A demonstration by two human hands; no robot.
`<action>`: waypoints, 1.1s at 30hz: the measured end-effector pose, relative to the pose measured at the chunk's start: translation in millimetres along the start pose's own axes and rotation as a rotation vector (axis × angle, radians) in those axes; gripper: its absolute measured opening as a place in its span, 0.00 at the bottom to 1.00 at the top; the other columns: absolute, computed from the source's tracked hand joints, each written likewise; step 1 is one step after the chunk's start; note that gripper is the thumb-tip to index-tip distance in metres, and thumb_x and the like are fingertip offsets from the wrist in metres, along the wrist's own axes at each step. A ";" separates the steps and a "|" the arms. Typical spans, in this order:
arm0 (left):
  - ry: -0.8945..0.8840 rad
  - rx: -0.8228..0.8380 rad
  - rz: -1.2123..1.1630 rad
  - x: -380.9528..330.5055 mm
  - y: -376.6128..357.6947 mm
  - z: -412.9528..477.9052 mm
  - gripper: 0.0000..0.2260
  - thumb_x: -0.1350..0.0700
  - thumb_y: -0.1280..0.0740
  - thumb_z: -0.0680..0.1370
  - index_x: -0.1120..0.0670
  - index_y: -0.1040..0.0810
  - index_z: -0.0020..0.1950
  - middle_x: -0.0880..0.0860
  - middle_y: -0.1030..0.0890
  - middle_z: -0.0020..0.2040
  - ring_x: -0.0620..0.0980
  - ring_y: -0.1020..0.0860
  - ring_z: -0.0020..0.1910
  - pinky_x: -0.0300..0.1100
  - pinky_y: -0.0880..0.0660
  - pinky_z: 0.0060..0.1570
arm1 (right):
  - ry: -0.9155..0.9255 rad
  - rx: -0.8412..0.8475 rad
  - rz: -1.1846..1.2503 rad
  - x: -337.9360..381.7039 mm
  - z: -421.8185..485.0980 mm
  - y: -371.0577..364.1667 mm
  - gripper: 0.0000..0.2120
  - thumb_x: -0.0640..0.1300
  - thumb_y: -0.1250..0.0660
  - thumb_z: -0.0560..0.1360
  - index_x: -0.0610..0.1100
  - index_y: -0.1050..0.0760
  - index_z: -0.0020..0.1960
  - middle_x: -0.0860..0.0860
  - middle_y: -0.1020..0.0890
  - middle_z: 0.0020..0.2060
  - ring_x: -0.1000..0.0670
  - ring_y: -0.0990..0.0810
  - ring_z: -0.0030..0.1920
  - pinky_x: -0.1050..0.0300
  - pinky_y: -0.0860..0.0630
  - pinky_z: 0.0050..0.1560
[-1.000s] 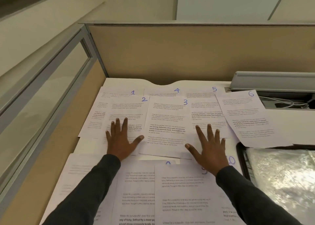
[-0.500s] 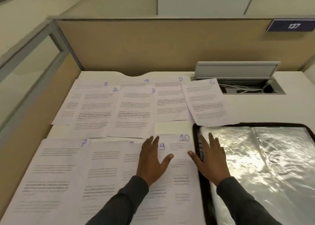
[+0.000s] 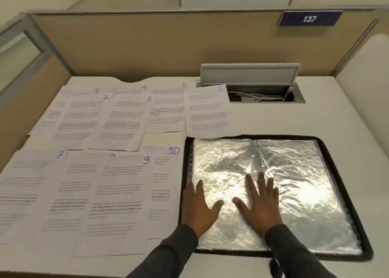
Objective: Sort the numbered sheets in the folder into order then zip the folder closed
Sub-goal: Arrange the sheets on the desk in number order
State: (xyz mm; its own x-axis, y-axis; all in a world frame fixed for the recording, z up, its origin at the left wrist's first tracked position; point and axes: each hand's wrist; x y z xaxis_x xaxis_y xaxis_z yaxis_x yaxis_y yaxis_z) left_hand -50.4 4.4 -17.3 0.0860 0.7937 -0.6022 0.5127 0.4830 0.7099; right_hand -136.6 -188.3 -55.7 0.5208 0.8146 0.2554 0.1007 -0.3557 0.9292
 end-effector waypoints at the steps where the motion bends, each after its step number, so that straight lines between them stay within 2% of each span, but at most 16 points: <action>1: 0.013 -0.001 0.018 -3.1 -3.1 -1.5 0.43 0.32 0.37 0.74 0.50 0.51 0.80 0.55 0.53 0.80 0.54 0.54 0.79 0.50 0.48 0.76 | 0.019 0.002 -0.002 -5.2 -1.7 -1.7 0.45 0.78 0.59 0.72 0.57 0.61 0.82 0.47 0.67 0.80 0.38 0.67 0.79 0.38 0.62 0.79; 7: 0.013 0.013 0.069 -8.9 -11.8 -3.8 0.43 0.33 0.36 0.73 0.51 0.49 0.80 0.55 0.50 0.79 0.56 0.51 0.78 0.53 0.45 0.75 | 0.028 0.021 -0.010 -17.3 -4.0 -1.1 0.44 0.78 0.59 0.71 0.59 0.63 0.81 0.48 0.69 0.79 0.39 0.70 0.79 0.39 0.66 0.78; 14: -0.045 0.041 0.038 -21.7 -29.8 -13.1 0.43 0.34 0.34 0.73 0.52 0.49 0.79 0.55 0.47 0.79 0.55 0.50 0.77 0.51 0.44 0.75 | -0.003 0.019 -0.051 -43.6 -15.3 1.9 0.44 0.78 0.59 0.72 0.58 0.62 0.81 0.47 0.66 0.80 0.38 0.67 0.79 0.36 0.62 0.78; 20: 0.080 -0.058 -0.134 -48.6 -46.4 -18.4 0.44 0.38 0.30 0.73 0.53 0.49 0.80 0.55 0.40 0.76 0.55 0.44 0.76 0.52 0.41 0.74 | 0.044 0.077 -0.092 -59.2 -21.1 9.9 0.46 0.78 0.63 0.69 0.57 0.65 0.81 0.45 0.66 0.80 0.37 0.66 0.79 0.36 0.62 0.78; 26: 0.143 -0.118 -0.190 -71.9 -68.8 -23.9 0.42 0.40 0.29 0.72 0.52 0.46 0.79 0.55 0.37 0.73 0.55 0.38 0.73 0.52 0.36 0.71 | 0.091 0.106 -0.115 -94.0 -22.4 21.8 0.45 0.78 0.62 0.71 0.57 0.66 0.81 0.45 0.69 0.79 0.36 0.67 0.79 0.35 0.62 0.77; 29: 0.161 -0.130 -0.314 -84.6 -79.1 -23.1 0.41 0.44 0.28 0.73 0.51 0.46 0.79 0.54 0.38 0.75 0.54 0.37 0.74 0.51 0.36 0.72 | 0.111 0.125 -0.106 -106.5 -21.5 27.8 0.47 0.78 0.62 0.70 0.56 0.65 0.81 0.44 0.67 0.80 0.36 0.67 0.79 0.34 0.61 0.78; 31: 0.183 -0.164 -0.464 -91.3 -81.5 -19.5 0.37 0.49 0.27 0.74 0.50 0.42 0.77 0.52 0.32 0.72 0.52 0.32 0.70 0.49 0.33 0.69 | 0.125 0.148 -0.085 -107.1 -20.6 33.4 0.48 0.79 0.62 0.68 0.55 0.64 0.81 0.43 0.65 0.80 0.35 0.65 0.79 0.34 0.61 0.77; 33: 0.261 -0.167 -0.651 -96.4 -79.1 -15.3 0.32 0.53 0.27 0.74 0.50 0.38 0.74 0.50 0.28 0.68 0.50 0.28 0.66 0.47 0.29 0.65 | 0.121 0.170 -0.075 -103.8 -18.9 41.1 0.48 0.79 0.58 0.70 0.55 0.64 0.82 0.42 0.63 0.81 0.34 0.62 0.80 0.33 0.58 0.77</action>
State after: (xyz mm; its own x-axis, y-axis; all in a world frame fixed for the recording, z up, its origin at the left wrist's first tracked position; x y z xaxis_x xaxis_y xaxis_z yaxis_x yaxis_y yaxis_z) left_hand -112.3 -104.6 -9.8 -0.4104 0.3781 -0.8298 0.2514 0.9217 0.2956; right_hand -202.6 -278.8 -38.9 0.4019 0.8870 0.2273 0.2823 -0.3561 0.8908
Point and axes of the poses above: each hand's wrist, its own z-axis towards the middle knuckle, its own y-axis out of the back of the hand, x = y × z
